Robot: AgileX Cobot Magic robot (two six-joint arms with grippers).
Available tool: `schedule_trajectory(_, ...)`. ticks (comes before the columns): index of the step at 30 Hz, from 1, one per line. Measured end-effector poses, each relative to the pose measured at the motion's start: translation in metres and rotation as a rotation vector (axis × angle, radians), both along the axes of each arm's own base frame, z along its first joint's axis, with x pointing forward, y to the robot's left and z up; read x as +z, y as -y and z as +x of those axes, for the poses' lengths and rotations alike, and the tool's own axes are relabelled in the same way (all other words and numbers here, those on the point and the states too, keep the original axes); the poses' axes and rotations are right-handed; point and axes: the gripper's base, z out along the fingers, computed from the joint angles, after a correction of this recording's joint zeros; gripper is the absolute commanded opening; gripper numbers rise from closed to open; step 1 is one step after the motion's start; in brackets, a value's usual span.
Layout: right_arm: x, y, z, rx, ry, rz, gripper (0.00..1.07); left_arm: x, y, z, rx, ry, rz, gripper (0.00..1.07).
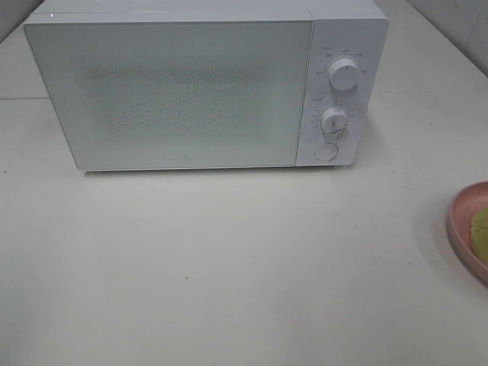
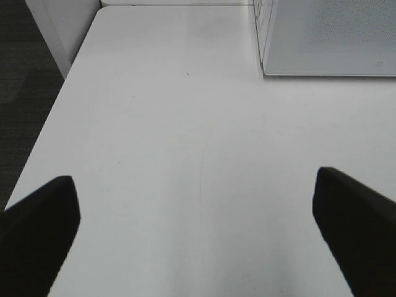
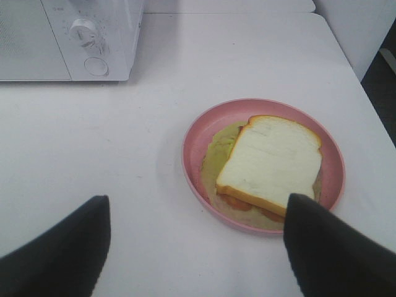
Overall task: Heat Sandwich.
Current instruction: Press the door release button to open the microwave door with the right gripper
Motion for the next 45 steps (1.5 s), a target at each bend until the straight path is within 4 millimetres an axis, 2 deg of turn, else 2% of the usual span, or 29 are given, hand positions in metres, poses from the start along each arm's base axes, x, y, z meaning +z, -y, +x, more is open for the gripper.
schedule_trajectory(16, 0.0, 0.0, 0.0, 0.0, 0.0, 0.0, 0.75, 0.0, 0.0, 0.0, 0.0, 0.0, 0.0, 0.98)
schedule_trajectory(22, 0.009, 0.0, 0.0, 0.0, 0.015, 0.001, 0.75, 0.0, 0.0, 0.0, 0.0, 0.0, 0.0, 0.98)
schedule_trajectory(45, 0.025, -0.006, 0.065, 0.022, -0.033, -0.012, 0.75, 0.0, 0.0, 0.0, 0.0, 0.0, 0.0, 0.98)
